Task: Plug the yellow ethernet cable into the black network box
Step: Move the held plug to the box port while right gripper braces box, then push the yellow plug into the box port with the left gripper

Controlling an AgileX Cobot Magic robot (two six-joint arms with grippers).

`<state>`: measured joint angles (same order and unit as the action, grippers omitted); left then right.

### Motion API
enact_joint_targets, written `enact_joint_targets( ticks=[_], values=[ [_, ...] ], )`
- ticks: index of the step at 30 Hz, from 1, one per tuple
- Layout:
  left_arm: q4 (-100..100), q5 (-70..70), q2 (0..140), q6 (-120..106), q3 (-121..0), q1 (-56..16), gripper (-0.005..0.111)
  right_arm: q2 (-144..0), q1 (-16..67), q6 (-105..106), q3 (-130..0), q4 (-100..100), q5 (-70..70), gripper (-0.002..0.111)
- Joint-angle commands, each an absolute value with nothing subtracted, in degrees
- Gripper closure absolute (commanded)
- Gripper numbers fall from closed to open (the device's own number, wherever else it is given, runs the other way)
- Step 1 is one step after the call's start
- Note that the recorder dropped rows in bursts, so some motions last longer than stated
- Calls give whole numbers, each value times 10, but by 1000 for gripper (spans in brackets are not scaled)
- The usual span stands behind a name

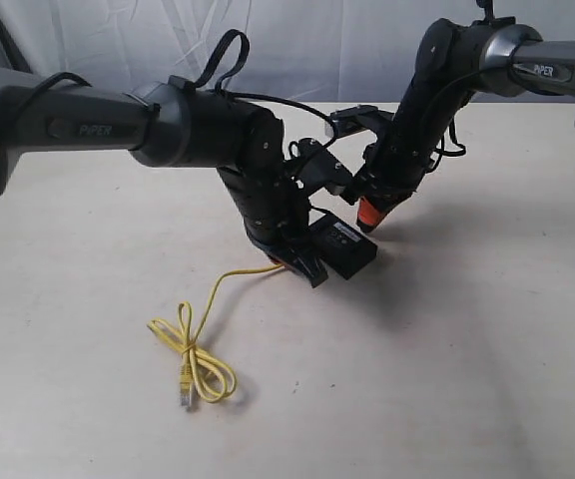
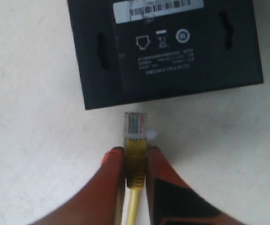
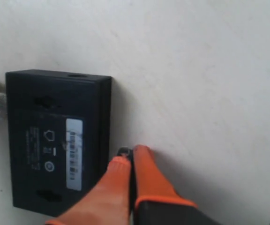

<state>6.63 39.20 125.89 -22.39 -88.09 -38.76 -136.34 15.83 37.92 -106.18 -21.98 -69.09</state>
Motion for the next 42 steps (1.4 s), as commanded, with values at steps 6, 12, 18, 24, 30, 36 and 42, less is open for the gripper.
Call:
enact_joint_targets(
  ticks=[6, 12, 18, 24, 30, 36, 42],
  values=[
    [39, 427, 1267, -214, -894, -388, 107, -1356, 158, 500, -1060, -208, -700, 109],
    [5, 444, 1267, -214, -894, -388, 107, -1367, 111, 641, -1053, -264, -700, 109],
    [44, 416, 1267, -215, -894, -389, 107, -1375, 80, 807, -991, -290, -700, 109],
    [56, 407, 1267, -216, -897, -389, 107, -1375, 80, 824, -991, -361, -700, 109],
    [80, 393, 1270, -231, -897, -389, 107, -1375, 81, 837, -991, -395, -695, 109],
    [82, 394, 1290, -231, -898, -389, 107, -1375, 81, 841, -991, -408, -700, 109],
    [70, 394, 1286, -231, -900, -389, 107, -1375, 81, 841, -991, -408, -700, 109]
  ],
)
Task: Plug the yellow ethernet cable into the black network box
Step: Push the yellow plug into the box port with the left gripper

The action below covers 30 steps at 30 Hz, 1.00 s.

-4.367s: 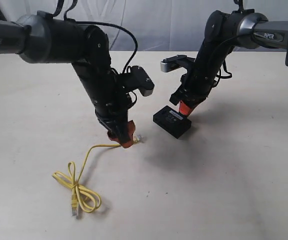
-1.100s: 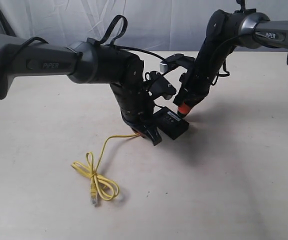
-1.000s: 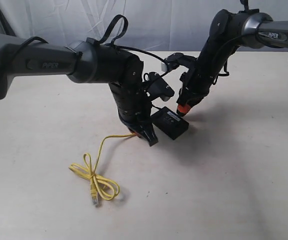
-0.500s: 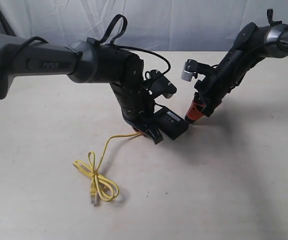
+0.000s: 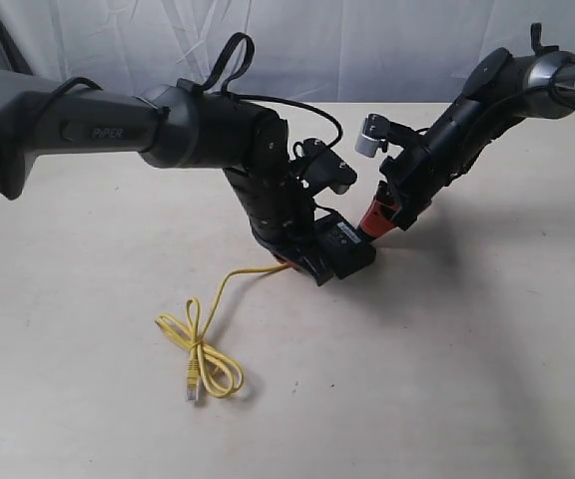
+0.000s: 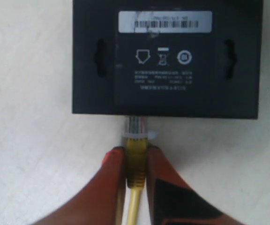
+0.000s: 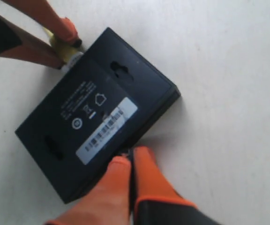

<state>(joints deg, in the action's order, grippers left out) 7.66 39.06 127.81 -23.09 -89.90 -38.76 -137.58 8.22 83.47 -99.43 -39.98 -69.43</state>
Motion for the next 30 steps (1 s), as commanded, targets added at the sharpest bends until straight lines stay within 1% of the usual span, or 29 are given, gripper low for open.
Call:
enact_joint_targets(
  ticks=[1, 7, 30],
  values=[
    [61, 400, 1286, -231, -904, -389, 107, -1375, 81, 841, -991, -408, -700, 109],
    [67, 434, 1286, -249, -930, -389, 107, -1375, 81, 841, -991, -421, -698, 109],
    [105, 462, 1286, -257, -930, -389, 107, -1375, 81, 814, -991, -428, -699, 109]
  ],
)
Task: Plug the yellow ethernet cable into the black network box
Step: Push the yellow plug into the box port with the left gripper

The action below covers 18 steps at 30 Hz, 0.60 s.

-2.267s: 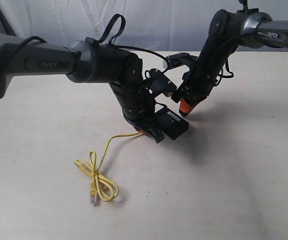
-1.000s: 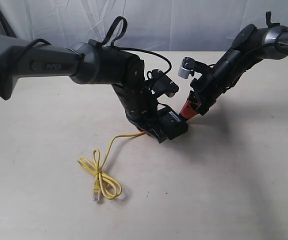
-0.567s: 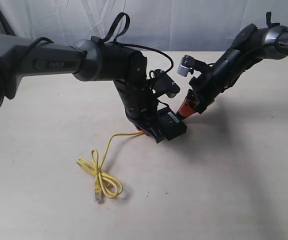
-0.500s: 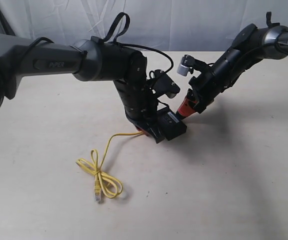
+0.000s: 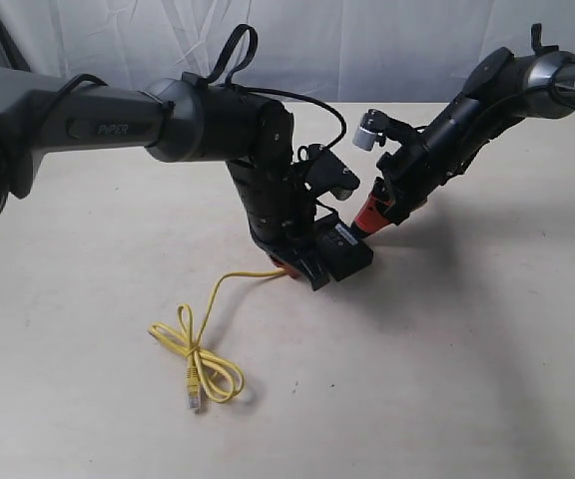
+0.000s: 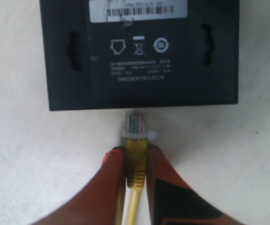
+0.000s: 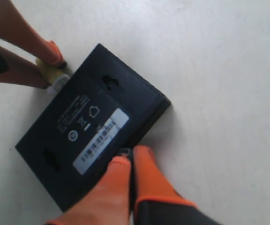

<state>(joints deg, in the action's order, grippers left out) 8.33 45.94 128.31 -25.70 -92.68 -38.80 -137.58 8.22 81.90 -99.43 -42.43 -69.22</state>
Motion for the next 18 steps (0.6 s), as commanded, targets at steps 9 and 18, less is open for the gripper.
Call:
enact_joint_targets(
  ticks=[9, 18],
  values=[
    [110, 447, 1286, -258, -931, -389, 107, -1375, 81, 813, -991, -428, -700, 109],
    [100, 449, 1286, -259, -931, -389, 107, -1375, 81, 813, -991, -428, -700, 109]
  ],
)
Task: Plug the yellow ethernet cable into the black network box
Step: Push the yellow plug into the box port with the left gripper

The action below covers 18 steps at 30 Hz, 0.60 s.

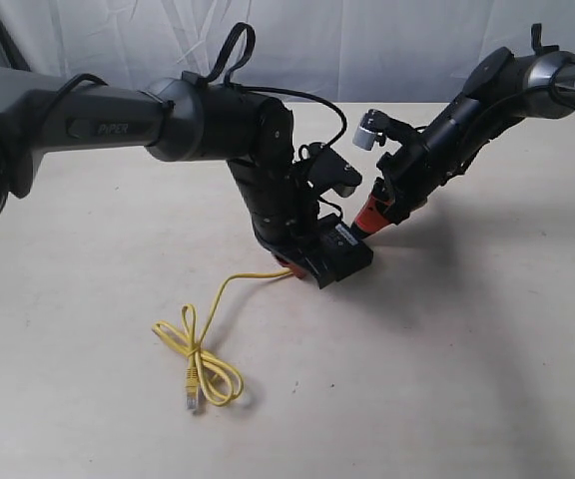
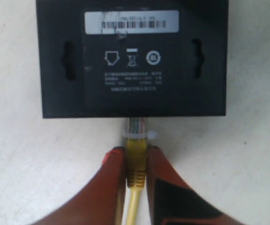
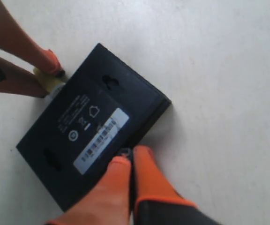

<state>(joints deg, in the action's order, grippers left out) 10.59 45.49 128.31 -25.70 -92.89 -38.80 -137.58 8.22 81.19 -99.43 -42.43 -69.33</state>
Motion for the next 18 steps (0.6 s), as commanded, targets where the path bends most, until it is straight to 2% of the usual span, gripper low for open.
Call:
enact_joint_targets(
  ticks=[1, 18],
  values=[
    [93, 449, 1286, -259, -931, -389, 107, -1375, 81, 813, -991, -428, -700, 109],
    [99, 428, 1286, -272, -931, -389, 107, -1375, 83, 839, -991, -451, -700, 109]
  ],
)
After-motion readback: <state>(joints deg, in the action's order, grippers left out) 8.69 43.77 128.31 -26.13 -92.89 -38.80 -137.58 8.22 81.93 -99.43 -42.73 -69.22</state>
